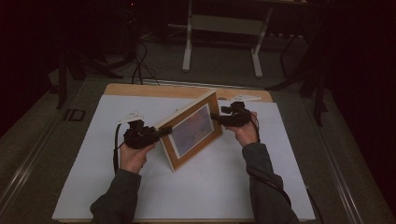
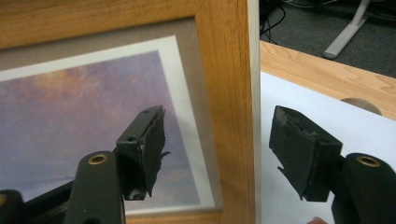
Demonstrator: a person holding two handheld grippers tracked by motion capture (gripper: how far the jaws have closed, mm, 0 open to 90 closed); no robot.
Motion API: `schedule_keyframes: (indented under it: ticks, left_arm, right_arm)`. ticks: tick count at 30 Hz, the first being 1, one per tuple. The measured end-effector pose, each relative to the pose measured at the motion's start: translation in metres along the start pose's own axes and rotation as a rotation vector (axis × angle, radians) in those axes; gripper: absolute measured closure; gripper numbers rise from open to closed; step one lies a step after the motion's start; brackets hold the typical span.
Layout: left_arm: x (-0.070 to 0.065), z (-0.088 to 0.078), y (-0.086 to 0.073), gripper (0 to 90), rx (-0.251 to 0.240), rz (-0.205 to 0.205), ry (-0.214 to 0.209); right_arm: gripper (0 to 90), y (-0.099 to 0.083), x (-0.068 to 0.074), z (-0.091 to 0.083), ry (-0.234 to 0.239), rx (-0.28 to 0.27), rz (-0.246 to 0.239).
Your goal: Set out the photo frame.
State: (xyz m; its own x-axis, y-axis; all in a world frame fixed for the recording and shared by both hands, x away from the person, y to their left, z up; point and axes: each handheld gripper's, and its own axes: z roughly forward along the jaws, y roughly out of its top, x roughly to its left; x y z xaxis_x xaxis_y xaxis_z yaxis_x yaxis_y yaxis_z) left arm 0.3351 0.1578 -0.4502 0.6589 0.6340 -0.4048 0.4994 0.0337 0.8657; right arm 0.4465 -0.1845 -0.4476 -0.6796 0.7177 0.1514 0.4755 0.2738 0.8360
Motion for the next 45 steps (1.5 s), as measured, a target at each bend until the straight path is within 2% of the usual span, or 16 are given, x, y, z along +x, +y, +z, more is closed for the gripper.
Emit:
schedule_keyframes:
  ticks: [3,8,13,16,19,23,30,37,41,45]
  left_arm:
    - [0.001,0.0,0.0,76.0,0.001,0.002,-0.005]
    - [0.002,0.0,0.001,76.0,0.006,0.007,-0.015]
    - [0.002,0.001,0.001,76.0,0.018,0.028,-0.058]
    - [0.003,0.001,0.001,76.0,0.019,0.029,-0.066]
    - [0.004,0.001,0.001,75.9,0.02,0.027,-0.078]
    - [0.005,0.001,0.001,75.9,0.019,0.031,-0.086]
    - [0.005,0.001,0.002,75.9,0.029,0.051,-0.084]
    - [0.005,0.002,0.002,75.9,0.034,0.064,-0.078]
    - [0.002,0.003,0.002,76.4,0.03,0.085,-0.05]
    - [0.003,0.004,0.002,76.9,0.025,0.085,-0.033]
  right_arm:
    - [34.1,0.0,-0.002,0.0,0.01,-0.001,0.009]
    - [30.6,-0.001,-0.009,0.001,0.071,-0.027,0.023]
    - [29.0,-0.001,-0.007,0.003,0.096,-0.033,0.011]
    - [27.0,-0.001,-0.006,0.004,0.105,-0.032,0.005]
    - [25.1,-0.002,-0.008,0.005,0.133,-0.026,0.012]
    - [19.2,-0.005,-0.008,0.009,0.158,-0.001,0.003]
    - [14.0,-0.007,-0.009,0.015,0.19,0.033,-0.01]
    - [14.0,-0.01,-0.012,0.018,0.216,0.029,-0.022]
    - [15.9,-0.011,-0.013,0.016,0.215,0.025,-0.013]
    - [20.5,-0.014,-0.015,0.011,0.212,0.029,-0.009]
